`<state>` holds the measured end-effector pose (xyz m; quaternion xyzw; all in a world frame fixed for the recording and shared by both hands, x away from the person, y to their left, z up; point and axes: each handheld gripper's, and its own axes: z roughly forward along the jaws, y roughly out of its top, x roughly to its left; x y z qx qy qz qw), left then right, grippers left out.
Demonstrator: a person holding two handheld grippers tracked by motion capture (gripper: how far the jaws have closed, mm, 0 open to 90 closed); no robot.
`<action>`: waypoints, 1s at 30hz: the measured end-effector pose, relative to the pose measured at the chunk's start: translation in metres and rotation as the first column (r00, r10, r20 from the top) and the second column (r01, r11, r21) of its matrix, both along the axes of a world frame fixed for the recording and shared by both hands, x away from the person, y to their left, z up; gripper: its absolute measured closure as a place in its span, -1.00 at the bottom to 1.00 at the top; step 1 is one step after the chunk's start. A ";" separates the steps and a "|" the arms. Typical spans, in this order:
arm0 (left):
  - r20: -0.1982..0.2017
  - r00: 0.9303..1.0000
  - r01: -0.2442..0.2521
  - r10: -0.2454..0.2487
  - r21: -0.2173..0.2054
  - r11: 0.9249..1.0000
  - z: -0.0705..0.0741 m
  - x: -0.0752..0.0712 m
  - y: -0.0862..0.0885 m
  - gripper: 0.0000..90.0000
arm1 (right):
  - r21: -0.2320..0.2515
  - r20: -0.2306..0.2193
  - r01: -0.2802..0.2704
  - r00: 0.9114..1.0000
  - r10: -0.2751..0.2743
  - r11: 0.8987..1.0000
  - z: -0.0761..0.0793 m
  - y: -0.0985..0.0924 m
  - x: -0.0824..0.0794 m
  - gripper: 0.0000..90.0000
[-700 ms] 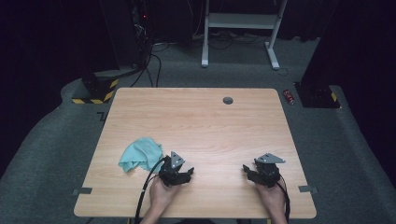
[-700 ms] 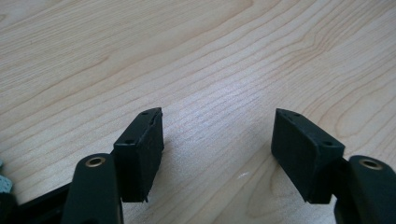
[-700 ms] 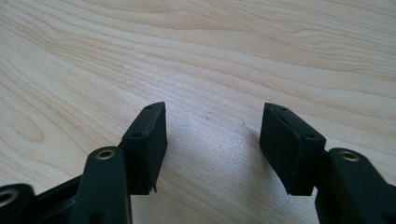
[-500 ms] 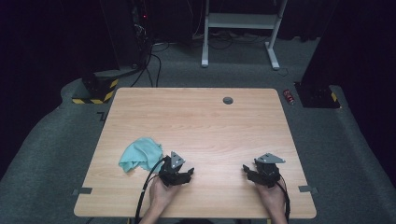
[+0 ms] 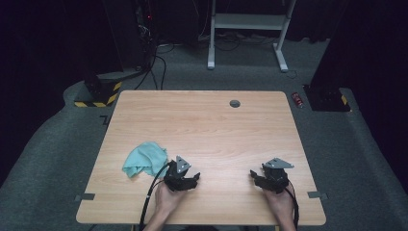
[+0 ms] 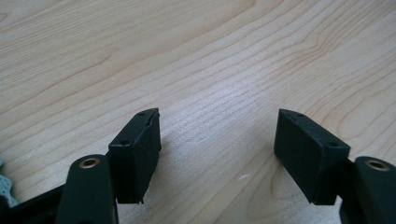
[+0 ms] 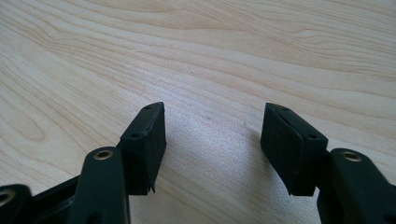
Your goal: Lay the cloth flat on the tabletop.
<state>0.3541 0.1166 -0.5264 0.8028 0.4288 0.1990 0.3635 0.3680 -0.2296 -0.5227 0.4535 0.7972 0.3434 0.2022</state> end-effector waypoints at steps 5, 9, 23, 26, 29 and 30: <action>-0.002 1.000 -0.005 0.005 -0.006 1.000 0.002 0.001 0.004 -0.29 | 0.000 -0.001 -0.001 1.000 0.001 1.000 0.000 0.000 0.000 -0.12; -0.001 1.000 -0.020 0.020 -0.022 1.000 0.008 0.002 0.009 -0.29 | 0.000 -0.001 -0.002 1.000 0.002 1.000 0.000 0.000 0.000 -0.12; -0.015 0.995 -0.099 0.099 -0.055 0.994 0.026 0.009 0.046 -0.32 | -0.001 -0.001 -0.004 1.000 0.004 1.000 0.000 0.000 0.000 -0.13; -0.015 0.993 -0.116 0.115 -0.065 0.991 0.028 0.010 0.053 -0.33 | -0.001 -0.001 -0.005 1.000 0.005 1.000 0.000 0.000 0.000 -0.13; -0.011 0.991 -0.131 0.130 -0.066 0.989 0.031 0.011 0.059 -0.34 | -0.002 -0.001 -0.004 1.000 0.004 1.000 0.000 0.000 0.000 -0.13; -0.011 0.991 -0.131 0.130 -0.066 0.989 0.031 0.011 0.059 -0.35 | -0.001 0.000 -0.005 1.000 0.005 1.000 0.000 0.000 0.000 -0.13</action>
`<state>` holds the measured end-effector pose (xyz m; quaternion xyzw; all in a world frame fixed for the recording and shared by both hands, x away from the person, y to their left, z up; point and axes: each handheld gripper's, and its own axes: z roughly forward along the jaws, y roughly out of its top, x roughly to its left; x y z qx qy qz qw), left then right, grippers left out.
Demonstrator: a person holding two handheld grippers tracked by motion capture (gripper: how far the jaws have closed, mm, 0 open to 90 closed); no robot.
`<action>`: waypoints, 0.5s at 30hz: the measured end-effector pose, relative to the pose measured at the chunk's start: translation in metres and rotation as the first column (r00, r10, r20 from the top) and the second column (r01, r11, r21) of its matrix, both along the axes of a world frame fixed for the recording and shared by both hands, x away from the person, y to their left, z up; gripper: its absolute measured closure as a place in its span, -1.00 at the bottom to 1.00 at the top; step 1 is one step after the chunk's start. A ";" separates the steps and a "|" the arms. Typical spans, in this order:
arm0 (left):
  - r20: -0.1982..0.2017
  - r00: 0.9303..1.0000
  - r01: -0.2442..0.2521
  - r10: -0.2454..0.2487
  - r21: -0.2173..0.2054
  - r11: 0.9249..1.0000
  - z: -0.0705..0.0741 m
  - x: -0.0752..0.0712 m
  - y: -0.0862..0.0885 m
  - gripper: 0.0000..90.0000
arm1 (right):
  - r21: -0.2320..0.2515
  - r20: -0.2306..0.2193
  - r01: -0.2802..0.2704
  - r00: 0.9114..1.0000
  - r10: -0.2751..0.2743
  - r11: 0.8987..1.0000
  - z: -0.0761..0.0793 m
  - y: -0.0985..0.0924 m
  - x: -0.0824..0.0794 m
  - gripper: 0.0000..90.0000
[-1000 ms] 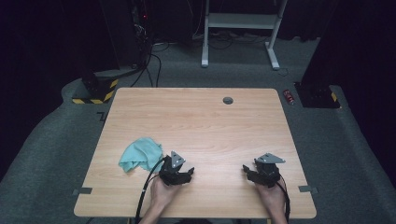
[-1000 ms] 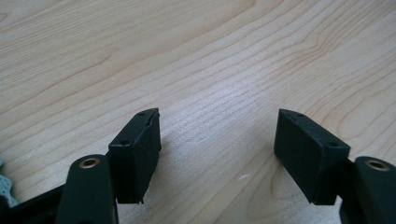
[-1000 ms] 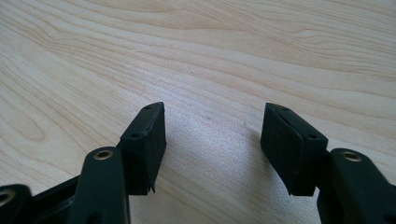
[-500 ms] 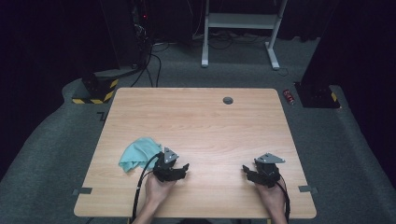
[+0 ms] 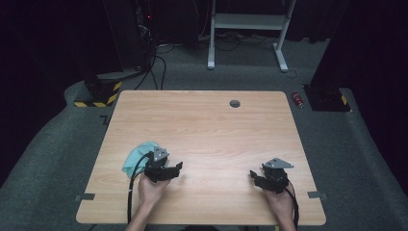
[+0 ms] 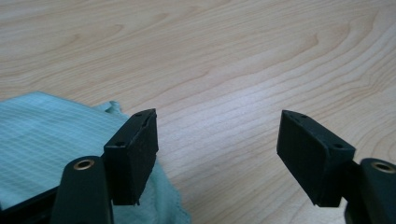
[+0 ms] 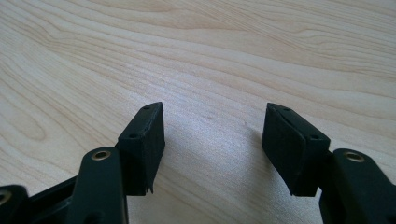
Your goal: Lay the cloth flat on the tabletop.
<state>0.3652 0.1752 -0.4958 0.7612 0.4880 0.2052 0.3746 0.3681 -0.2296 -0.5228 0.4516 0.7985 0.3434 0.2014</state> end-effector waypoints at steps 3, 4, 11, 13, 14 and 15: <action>0.002 1.000 -0.023 0.023 0.002 1.000 0.003 0.003 0.008 -0.36 | 0.000 0.000 0.000 1.000 0.000 1.000 0.000 0.000 0.000 -0.13; 0.002 1.000 -0.023 0.023 0.002 1.000 0.003 0.003 0.008 -0.37 | 0.000 0.000 0.000 1.000 0.000 1.000 0.000 0.000 0.000 -0.13; 0.007 0.998 -0.064 0.064 -0.011 0.998 0.007 0.005 0.024 -0.37 | -0.001 -0.001 0.000 1.000 0.000 1.000 0.000 0.000 0.000 -0.13; 0.006 0.997 -0.075 0.075 -0.013 0.997 0.007 0.006 0.029 -0.37 | 0.000 0.000 0.000 1.000 0.000 1.000 0.000 0.000 0.000 -0.13; 0.001 0.997 -0.080 0.080 -0.013 0.997 0.007 0.006 0.031 -0.37 | -0.001 0.000 0.000 1.000 0.000 1.000 0.000 0.000 0.000 -0.13; 0.002 0.996 -0.085 0.085 -0.007 0.996 0.007 0.007 0.032 -0.37 | -0.001 0.000 0.001 1.000 -0.001 1.000 0.000 0.000 0.000 -0.14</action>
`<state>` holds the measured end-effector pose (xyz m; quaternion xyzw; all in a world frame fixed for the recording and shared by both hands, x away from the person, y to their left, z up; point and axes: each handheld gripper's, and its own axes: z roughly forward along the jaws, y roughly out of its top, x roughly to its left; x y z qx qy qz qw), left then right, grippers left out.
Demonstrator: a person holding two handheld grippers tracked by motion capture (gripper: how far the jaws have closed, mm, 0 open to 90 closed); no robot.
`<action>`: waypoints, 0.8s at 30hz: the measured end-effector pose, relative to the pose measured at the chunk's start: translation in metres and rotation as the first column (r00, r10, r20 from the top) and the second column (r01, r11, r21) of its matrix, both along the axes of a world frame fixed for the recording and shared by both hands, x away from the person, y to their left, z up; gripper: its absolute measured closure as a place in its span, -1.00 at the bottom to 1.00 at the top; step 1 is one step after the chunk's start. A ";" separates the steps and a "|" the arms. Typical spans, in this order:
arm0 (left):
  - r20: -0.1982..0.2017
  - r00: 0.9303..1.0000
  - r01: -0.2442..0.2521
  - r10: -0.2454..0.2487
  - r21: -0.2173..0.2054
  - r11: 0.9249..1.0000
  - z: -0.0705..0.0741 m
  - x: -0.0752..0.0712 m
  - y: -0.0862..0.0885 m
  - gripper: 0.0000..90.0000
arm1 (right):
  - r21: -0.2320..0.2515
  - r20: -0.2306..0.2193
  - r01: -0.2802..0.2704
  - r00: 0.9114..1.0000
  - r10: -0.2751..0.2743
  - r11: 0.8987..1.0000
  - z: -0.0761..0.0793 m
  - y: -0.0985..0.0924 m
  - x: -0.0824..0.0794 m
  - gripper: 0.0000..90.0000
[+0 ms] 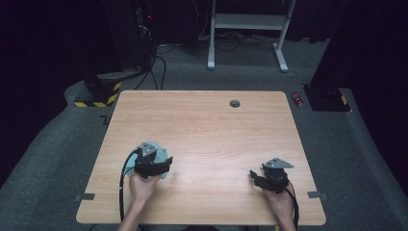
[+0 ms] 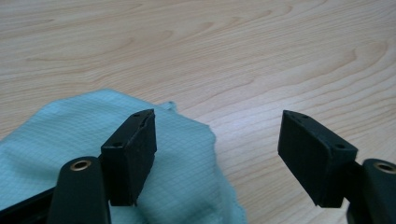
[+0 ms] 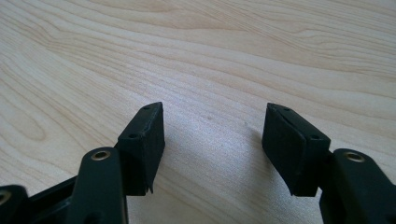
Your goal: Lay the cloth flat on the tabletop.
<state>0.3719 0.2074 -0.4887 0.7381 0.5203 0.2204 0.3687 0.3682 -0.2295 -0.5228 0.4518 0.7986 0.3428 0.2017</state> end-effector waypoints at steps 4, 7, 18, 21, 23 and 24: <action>-0.015 1.000 -0.011 0.011 0.021 1.000 -0.003 0.002 0.004 -0.38 | 0.001 0.000 0.000 1.000 0.000 1.000 0.000 0.000 0.000 -0.13; -0.032 0.999 -0.018 0.019 0.035 0.999 -0.006 0.005 0.006 -0.37 | 0.001 0.000 0.000 1.000 0.000 1.000 0.000 0.000 0.000 -0.13; -0.063 0.997 -0.050 0.055 0.077 0.996 -0.020 0.016 0.006 -0.22 | 0.000 0.000 0.001 1.000 -0.001 1.000 0.000 0.000 0.000 -0.14; -0.067 0.996 -0.052 0.059 0.100 0.994 -0.023 0.017 0.004 -0.17 | 0.000 0.000 0.001 1.000 -0.001 1.000 0.000 0.000 0.000 -0.14; -0.078 0.995 -0.050 0.061 0.133 0.990 -0.027 0.019 0.002 -0.12 | 0.001 0.001 0.001 1.000 -0.001 1.000 0.000 0.000 0.000 -0.14; -0.076 0.995 -0.050 0.061 0.137 0.989 -0.028 0.020 0.002 -0.10 | 0.001 0.001 0.001 1.000 -0.001 1.000 0.000 0.000 0.000 -0.13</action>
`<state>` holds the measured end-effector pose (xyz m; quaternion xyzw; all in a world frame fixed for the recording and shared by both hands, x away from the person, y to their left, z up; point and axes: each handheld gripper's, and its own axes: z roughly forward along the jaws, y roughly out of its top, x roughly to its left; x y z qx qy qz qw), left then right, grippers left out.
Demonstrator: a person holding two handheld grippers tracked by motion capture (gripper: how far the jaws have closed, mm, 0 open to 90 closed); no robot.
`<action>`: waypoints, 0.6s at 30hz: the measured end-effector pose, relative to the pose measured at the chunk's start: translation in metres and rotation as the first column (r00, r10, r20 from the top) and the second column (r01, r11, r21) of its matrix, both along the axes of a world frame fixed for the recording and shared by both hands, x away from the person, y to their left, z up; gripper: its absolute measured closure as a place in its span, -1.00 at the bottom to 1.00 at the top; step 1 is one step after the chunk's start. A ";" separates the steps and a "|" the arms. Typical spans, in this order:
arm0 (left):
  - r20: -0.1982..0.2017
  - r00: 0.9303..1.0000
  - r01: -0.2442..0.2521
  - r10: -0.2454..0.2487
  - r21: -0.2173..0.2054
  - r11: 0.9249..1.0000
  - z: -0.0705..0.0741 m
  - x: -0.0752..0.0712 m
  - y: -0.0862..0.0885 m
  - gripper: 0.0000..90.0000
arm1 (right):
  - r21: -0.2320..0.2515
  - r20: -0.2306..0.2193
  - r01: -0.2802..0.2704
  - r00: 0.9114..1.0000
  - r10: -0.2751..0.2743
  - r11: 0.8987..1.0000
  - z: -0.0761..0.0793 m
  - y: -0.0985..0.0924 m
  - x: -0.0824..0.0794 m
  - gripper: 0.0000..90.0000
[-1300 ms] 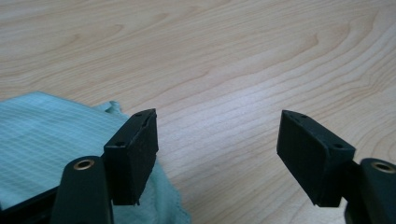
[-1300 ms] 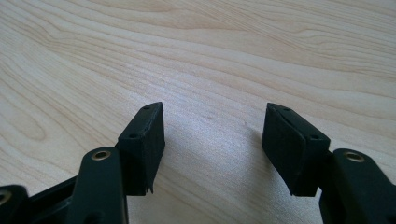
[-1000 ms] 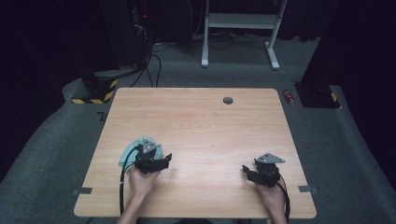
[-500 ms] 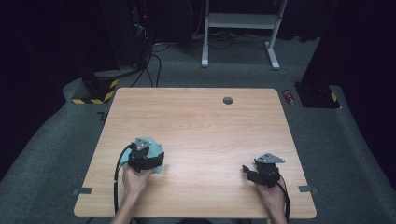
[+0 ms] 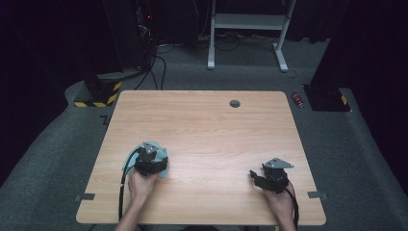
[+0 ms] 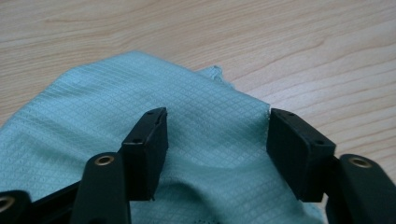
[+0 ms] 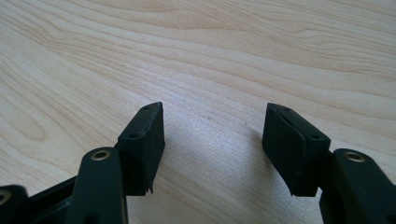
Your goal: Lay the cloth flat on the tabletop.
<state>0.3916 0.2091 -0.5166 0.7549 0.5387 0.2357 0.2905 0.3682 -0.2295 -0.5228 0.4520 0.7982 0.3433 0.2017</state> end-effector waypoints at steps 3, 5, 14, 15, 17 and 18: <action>0.008 1.000 -0.003 0.003 0.002 1.000 0.000 0.000 0.002 0.07 | 0.000 0.000 0.000 1.000 0.000 1.000 0.000 0.000 0.000 -0.14; 0.011 1.000 -0.006 0.006 0.010 1.000 0.001 0.000 0.003 0.17 | -0.001 0.000 0.000 1.000 0.000 1.000 0.000 0.000 0.000 -0.14; 0.021 0.999 0.034 -0.034 0.001 0.999 0.002 0.000 0.007 0.85 | 0.000 0.000 0.000 1.000 0.000 1.000 0.000 0.000 0.000 -0.14; 0.018 0.999 0.038 -0.038 -0.018 0.999 0.003 0.000 0.008 0.86 | 0.000 -0.001 0.001 1.000 -0.001 1.000 0.000 0.000 0.000 -0.14; 0.029 0.999 0.047 -0.045 -0.064 0.997 0.005 -0.001 0.008 0.88 | 0.000 -0.001 0.001 1.000 -0.001 1.000 0.000 0.000 0.000 -0.14; 0.029 0.999 0.047 -0.045 -0.064 0.997 0.005 -0.001 0.008 0.88 | 0.000 -0.001 0.001 1.000 -0.001 1.000 0.000 0.000 0.000 -0.14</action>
